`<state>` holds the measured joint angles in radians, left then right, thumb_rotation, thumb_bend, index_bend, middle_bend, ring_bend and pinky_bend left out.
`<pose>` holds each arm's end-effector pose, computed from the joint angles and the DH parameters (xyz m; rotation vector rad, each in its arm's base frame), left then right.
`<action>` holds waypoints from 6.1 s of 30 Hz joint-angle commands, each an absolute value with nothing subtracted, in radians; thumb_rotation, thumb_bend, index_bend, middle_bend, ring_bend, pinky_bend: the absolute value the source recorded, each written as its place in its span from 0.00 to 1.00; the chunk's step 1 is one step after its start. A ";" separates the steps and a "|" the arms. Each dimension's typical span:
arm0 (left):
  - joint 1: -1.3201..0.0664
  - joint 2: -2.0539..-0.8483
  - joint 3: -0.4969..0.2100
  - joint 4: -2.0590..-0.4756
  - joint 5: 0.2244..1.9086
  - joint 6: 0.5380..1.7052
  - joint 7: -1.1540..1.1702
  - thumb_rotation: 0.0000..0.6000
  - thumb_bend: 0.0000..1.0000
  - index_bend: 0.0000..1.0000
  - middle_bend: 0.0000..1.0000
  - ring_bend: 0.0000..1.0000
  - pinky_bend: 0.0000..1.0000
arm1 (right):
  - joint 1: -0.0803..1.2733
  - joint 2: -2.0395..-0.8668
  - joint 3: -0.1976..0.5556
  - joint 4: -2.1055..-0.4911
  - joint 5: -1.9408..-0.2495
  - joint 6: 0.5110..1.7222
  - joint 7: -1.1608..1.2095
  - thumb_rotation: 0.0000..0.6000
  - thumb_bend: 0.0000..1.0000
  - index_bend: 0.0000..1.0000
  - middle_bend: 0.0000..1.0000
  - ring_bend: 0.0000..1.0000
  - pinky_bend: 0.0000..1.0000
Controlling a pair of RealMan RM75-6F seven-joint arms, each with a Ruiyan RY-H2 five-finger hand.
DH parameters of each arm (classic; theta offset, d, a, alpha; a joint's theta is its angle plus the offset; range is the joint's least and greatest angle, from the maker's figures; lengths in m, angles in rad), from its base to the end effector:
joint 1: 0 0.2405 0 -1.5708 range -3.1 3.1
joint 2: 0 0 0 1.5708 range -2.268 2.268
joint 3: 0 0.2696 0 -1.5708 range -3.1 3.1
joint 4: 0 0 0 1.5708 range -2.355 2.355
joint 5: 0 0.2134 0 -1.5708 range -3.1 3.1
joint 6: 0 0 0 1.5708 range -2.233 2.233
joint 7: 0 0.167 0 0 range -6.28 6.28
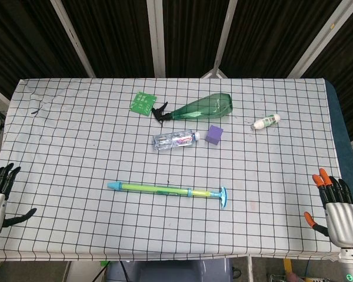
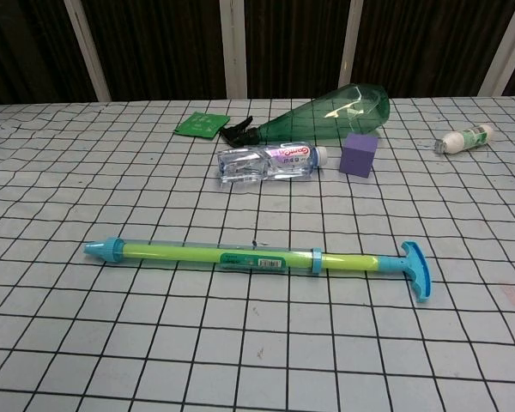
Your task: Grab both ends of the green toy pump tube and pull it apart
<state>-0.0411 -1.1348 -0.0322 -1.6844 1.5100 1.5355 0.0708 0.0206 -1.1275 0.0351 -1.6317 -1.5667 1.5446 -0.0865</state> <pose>-0.3138 0.1866 0.1545 -1.3484 -0.9167 -0.9110 -0.3192 -0.1811 0.1598 1.3992 -0.8386 0.8771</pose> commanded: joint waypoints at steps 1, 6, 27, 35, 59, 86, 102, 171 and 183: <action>-0.041 -1.133 -0.031 -1.684 1.513 1.537 0.069 1.00 0.07 0.00 0.00 0.00 0.00 | 0.021 -1.129 0.034 -1.631 -1.569 1.545 -0.090 1.00 0.31 0.00 0.00 0.00 0.00; -0.041 -1.132 -0.026 -1.683 1.520 1.534 0.077 1.00 0.07 0.00 0.00 0.00 0.00 | 0.021 -1.128 0.035 -1.632 -1.568 1.544 -0.091 1.00 0.31 0.00 0.00 0.00 0.00; -0.045 -1.124 -0.025 -1.701 1.511 1.518 0.067 1.00 0.07 0.00 0.00 0.00 0.00 | 0.064 -1.138 0.039 -1.673 -1.613 1.510 -0.085 1.00 0.31 0.00 0.00 0.00 0.00; -0.045 -1.124 -0.021 -1.705 1.514 1.515 0.070 1.00 0.07 0.00 0.00 0.00 0.00 | 0.146 -1.168 0.045 -1.765 -1.608 1.380 -0.093 1.00 0.31 0.22 0.03 0.00 0.00; -0.049 -1.115 -0.022 -1.714 1.496 1.497 0.054 1.00 0.07 0.00 0.00 0.00 0.00 | 0.347 -1.521 0.142 -1.703 -1.356 1.131 -0.440 1.00 0.31 0.42 0.11 0.00 0.00; -0.056 -1.112 -0.030 -1.714 1.477 1.481 0.026 1.00 0.07 0.00 0.00 0.00 0.00 | 0.427 -1.715 0.155 -1.547 -1.247 1.122 -0.528 1.00 0.31 0.48 0.15 0.00 0.00; -0.056 -1.110 -0.034 -1.720 1.470 1.484 0.021 1.00 0.07 0.00 0.00 0.00 0.00 | 0.434 -1.698 0.144 -1.560 -1.211 1.130 -0.546 1.00 0.37 0.53 0.15 0.00 0.00; -0.560 -1.549 -0.148 -1.673 1.027 1.075 0.676 1.00 0.34 0.38 0.06 0.00 0.00 | 0.464 -1.578 0.129 -1.642 -1.215 1.157 -0.489 1.00 0.41 0.62 0.18 0.00 0.00; -0.583 -1.609 -0.141 -1.625 1.010 1.081 0.665 1.00 0.39 0.39 0.06 0.00 0.00 | 0.467 -1.569 0.126 -1.650 -1.210 1.160 -0.492 1.00 0.41 0.62 0.18 0.00 0.00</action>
<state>-0.5815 -1.6068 -0.1405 -1.6270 1.0123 1.0813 0.6657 0.4673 -1.5686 0.1261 -1.6500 -1.2095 1.1604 -0.4920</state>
